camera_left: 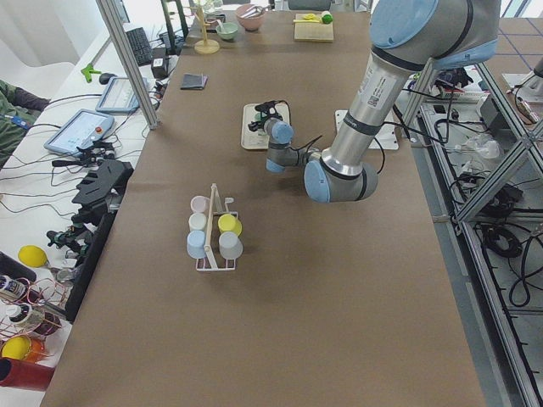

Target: Pick up and place green cup on tray

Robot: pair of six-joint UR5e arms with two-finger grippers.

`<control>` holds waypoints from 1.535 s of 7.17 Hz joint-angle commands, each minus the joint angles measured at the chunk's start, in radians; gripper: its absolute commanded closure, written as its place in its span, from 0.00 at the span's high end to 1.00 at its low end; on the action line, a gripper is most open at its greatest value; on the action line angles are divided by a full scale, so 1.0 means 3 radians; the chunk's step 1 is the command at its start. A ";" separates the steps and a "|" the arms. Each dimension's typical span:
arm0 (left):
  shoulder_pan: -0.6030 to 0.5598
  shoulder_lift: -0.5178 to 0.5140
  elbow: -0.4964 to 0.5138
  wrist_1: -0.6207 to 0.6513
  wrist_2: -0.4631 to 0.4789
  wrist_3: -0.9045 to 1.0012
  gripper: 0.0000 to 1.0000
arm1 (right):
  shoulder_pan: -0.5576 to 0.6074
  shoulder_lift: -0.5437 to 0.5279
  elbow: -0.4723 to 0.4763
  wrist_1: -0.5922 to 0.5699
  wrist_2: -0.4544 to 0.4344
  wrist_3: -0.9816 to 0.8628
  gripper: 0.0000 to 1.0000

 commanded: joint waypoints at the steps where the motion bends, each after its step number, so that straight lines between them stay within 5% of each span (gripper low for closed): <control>1: -0.0007 0.0030 -0.0141 0.0002 -0.0011 -0.0020 0.98 | 0.0000 0.0005 -0.0001 0.0002 0.0000 0.0000 1.00; 4: -0.0043 0.0158 -0.0784 0.0749 0.0009 -0.0005 0.98 | 0.0000 0.0005 0.0004 -0.0008 0.0010 -0.0005 1.00; 8: -0.0298 0.0112 -0.1843 0.3324 0.0279 0.0320 0.98 | 0.0000 0.0000 0.0004 -0.0008 0.0015 0.0000 1.00; 11: -0.0508 0.0005 -0.2034 0.4686 0.0923 0.1105 0.98 | 0.0000 -0.0005 0.0009 -0.0019 0.0020 -0.0005 1.00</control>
